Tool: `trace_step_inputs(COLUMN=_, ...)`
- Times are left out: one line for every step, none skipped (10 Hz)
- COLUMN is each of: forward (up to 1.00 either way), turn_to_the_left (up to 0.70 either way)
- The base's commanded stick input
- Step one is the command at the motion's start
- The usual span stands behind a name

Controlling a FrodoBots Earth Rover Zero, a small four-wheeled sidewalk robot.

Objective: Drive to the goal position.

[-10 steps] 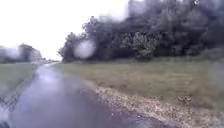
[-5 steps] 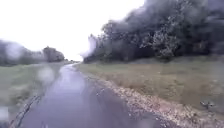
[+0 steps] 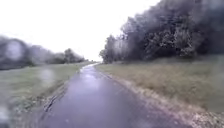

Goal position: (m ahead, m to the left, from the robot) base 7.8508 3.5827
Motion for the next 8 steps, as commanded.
trace_step_inputs(forward=0.0, turn_to_the_left=0.45)
trace_step_inputs(forward=0.0, turn_to_the_left=0.0)
trace_step_inputs(forward=0.0, turn_to_the_left=0.0)
trace_step_inputs(forward=0.0, turn_to_the_left=0.0)
trace_step_inputs(forward=0.0, turn_to_the_left=0.0)
trace_step_inputs(forward=0.0, turn_to_the_left=0.0)
trace_step_inputs(forward=0.0, turn_to_the_left=0.0)
trace_step_inputs(forward=0.0, turn_to_the_left=0.0)
